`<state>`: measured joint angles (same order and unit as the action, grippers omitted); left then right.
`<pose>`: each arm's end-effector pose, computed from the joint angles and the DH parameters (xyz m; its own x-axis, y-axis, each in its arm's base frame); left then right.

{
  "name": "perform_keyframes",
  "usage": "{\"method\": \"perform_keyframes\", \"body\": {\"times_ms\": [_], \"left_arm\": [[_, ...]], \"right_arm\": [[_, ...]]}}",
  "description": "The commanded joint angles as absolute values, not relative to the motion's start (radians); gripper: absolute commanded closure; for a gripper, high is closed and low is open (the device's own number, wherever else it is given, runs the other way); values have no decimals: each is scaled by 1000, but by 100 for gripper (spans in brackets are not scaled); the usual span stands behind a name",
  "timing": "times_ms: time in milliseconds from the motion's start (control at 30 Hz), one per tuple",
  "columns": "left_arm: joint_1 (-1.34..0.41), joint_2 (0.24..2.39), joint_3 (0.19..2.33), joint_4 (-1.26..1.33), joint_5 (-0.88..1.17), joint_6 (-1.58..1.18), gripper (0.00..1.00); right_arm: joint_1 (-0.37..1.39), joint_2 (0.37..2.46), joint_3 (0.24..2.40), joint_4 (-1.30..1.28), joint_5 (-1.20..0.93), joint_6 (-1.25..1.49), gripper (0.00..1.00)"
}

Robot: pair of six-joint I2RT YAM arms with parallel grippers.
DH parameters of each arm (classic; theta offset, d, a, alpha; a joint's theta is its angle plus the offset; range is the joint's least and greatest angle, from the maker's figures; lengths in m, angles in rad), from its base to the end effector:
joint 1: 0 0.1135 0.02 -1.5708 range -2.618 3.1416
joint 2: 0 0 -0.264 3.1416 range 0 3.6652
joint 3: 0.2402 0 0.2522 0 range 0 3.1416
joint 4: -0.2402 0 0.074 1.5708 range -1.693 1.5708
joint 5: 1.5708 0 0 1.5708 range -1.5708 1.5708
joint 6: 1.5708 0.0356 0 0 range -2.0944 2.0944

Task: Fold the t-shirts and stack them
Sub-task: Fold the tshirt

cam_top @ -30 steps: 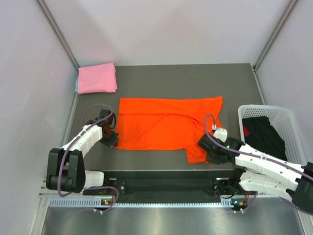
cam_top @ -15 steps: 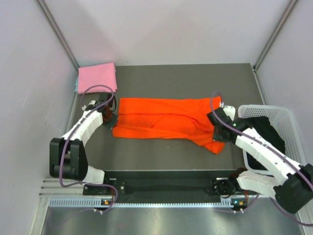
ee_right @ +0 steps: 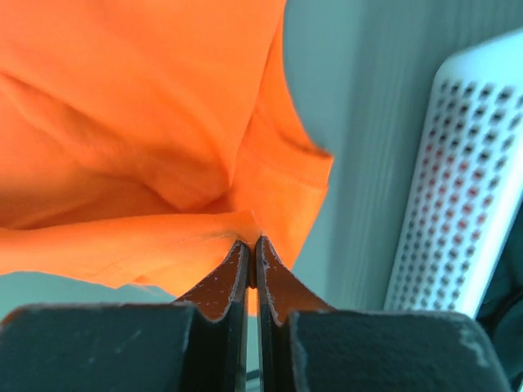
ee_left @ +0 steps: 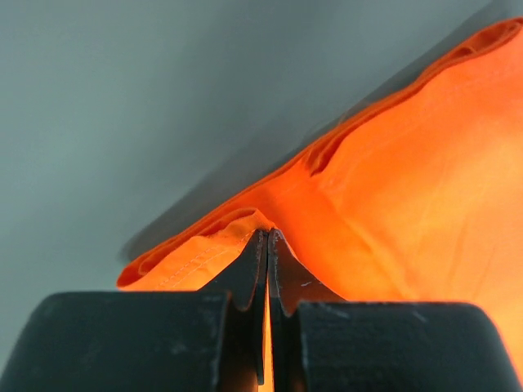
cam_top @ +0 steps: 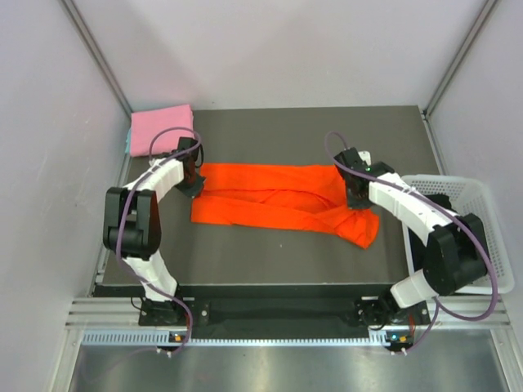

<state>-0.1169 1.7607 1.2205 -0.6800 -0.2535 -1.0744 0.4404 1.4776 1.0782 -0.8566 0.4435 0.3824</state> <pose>0.3467 -0.0317 0.1964 -0.4683 -0.8021 -0.3707 -0.8071 0.5590 -0.1898 0.2574 0.1044 0.2354 -0.8968 -0.0500 -0.4395 0.0752 0.9619 -0.2630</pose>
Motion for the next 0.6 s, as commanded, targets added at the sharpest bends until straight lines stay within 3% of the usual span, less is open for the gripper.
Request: {"method": "perform_keyframes", "body": {"times_ms": [0,567], "left_arm": [[-115,1805,1291,-676,-295,-1069,100],[-115,1980,1456,-735,-356,-1069,100]], "right_arm": [[402,1488,1195,-801,465,292,100],[374,1759,1413,-792,509,95,100]]}}
